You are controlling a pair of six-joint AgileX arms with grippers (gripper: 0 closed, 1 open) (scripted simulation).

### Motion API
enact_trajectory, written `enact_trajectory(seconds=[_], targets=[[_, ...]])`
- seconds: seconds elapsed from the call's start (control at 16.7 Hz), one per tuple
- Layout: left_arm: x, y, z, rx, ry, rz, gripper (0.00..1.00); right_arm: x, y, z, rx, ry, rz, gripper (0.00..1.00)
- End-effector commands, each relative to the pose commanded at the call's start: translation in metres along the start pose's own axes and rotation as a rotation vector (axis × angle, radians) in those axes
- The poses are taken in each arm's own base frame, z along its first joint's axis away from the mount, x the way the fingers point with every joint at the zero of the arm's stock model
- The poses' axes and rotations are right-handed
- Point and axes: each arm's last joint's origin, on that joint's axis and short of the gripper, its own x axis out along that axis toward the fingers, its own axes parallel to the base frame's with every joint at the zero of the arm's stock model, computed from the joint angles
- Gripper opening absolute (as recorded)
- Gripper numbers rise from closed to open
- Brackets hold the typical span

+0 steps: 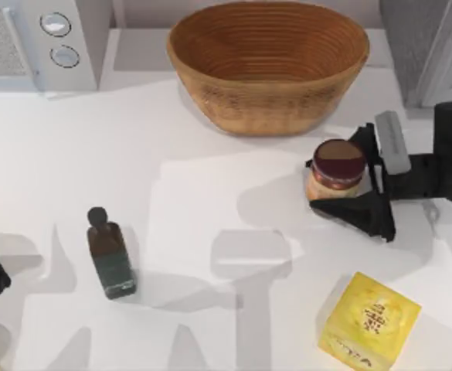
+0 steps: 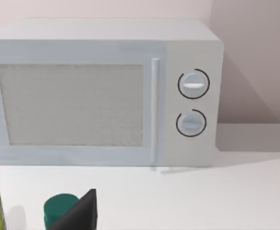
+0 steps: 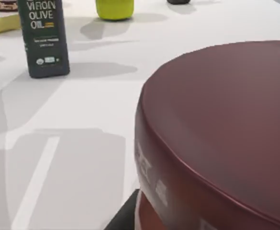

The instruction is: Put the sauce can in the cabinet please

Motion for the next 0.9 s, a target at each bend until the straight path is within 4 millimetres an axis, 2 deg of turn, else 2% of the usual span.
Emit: enact_trajectory(seconds=[0.12,0.3,0.42,0.72,0.9], targets=[[0.0,0.0,0.0,0.0,0.0,0.0,1.0,-0.001,-0.004,0.016,-0.004,0.001,-0.003,0.0],[0.0,0.0,0.0,0.0,0.0,0.0,1.0,-0.005,-0.007,0.055,-0.01,0.001,-0.005,0.0],[0.0,0.0,0.0,0.0,0.0,0.0,1.0,-0.006,-0.007,0.071,-0.006,0.001,-0.002,0.0],[0.0,0.0,0.0,0.0,0.0,0.0,1.0,-0.013,0.0,0.132,-0.002,0.002,-0.003,0.0],[0.0,0.0,0.0,0.0,0.0,0.0,1.0,-0.015,0.002,0.145,-0.005,-0.001,0.0,0.0]])
